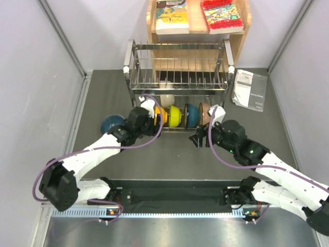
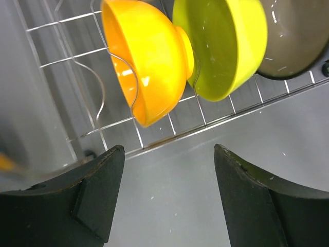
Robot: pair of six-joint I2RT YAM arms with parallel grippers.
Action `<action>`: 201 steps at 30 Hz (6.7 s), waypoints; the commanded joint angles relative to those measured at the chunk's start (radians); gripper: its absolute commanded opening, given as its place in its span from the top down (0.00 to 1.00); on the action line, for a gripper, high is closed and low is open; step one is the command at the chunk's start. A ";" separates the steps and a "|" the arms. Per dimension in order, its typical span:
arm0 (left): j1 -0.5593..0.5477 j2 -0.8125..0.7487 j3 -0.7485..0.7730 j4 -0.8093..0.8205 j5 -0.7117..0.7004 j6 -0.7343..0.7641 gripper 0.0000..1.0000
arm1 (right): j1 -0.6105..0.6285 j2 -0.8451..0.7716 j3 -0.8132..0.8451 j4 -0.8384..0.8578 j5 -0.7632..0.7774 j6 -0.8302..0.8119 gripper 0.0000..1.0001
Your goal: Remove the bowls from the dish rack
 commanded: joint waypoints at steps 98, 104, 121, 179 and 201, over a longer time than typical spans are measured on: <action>0.036 0.138 -0.215 0.716 0.071 0.035 0.69 | 0.104 -0.137 -0.130 0.009 0.170 0.106 0.23; 0.035 0.150 -0.155 0.638 0.087 0.076 0.48 | 0.103 -0.119 -0.135 0.014 0.167 0.106 0.23; 0.033 0.155 -0.058 0.303 -0.043 0.173 0.41 | 0.101 -0.116 -0.168 0.050 0.164 0.129 0.23; -0.066 0.126 -0.028 0.326 -0.094 0.128 1.00 | 0.091 -0.157 -0.173 0.047 0.198 0.151 0.22; -0.108 -0.243 -0.095 -0.014 -0.004 0.024 1.00 | 0.091 -0.202 -0.167 0.035 0.219 0.163 0.22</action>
